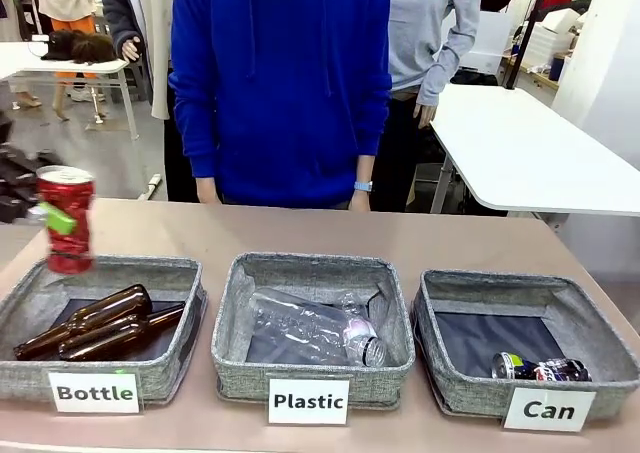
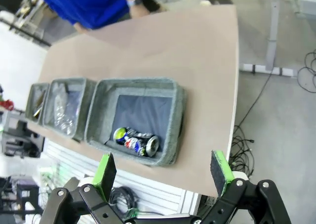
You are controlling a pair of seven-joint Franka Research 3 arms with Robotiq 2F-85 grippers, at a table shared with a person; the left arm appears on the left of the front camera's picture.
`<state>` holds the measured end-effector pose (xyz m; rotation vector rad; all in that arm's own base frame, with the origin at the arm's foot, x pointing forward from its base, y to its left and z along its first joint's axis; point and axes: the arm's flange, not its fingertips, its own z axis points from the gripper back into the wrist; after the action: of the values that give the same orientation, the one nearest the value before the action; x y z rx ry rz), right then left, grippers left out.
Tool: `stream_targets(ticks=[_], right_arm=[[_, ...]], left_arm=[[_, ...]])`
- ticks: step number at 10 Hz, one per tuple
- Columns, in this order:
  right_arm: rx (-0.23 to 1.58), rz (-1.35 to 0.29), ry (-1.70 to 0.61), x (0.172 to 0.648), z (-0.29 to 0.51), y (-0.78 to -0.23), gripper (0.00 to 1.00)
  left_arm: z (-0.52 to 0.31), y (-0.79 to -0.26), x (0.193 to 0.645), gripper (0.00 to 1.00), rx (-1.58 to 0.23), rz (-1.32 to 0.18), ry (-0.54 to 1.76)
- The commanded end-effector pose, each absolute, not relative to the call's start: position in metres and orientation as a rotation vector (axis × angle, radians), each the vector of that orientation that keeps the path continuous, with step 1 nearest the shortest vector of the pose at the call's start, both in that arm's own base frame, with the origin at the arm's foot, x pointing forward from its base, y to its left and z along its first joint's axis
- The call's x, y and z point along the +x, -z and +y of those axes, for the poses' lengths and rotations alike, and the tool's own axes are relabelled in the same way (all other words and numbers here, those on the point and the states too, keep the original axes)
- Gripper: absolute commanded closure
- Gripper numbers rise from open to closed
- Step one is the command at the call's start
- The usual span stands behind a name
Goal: Sort the can waste into the basket.
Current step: Pick up the can waste from the table and place it in the right Fabric basket.
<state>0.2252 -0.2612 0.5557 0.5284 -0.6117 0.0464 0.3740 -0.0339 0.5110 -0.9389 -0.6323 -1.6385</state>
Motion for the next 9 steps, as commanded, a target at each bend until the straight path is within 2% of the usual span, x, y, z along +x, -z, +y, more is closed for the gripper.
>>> stream_targets(ticks=[1, 4, 7, 9], right_arm=[[0.588, -0.520, -0.118, 0.213, -0.263, -0.565, 0.00], [0.661, -0.533, 0.013, 0.178, -0.310, -0.544, 0.00], [0.808, -0.551, 0.035, 0.159, -0.341, -0.528, 0.00], [0.856, -0.536, 0.037, 0.162, -0.348, -0.521, 0.00]], left_arm=[[-0.125, -0.537, 0.388, 0.74, -0.948, -0.527, 1.813], [-0.301, -0.560, 0.406, 0.74, -0.828, -0.318, 2.069], [-0.469, -0.530, 0.401, 0.74, -0.738, -0.338, 2.209], [-0.535, -0.502, 0.386, 0.74, -0.601, -0.397, 2.226]])
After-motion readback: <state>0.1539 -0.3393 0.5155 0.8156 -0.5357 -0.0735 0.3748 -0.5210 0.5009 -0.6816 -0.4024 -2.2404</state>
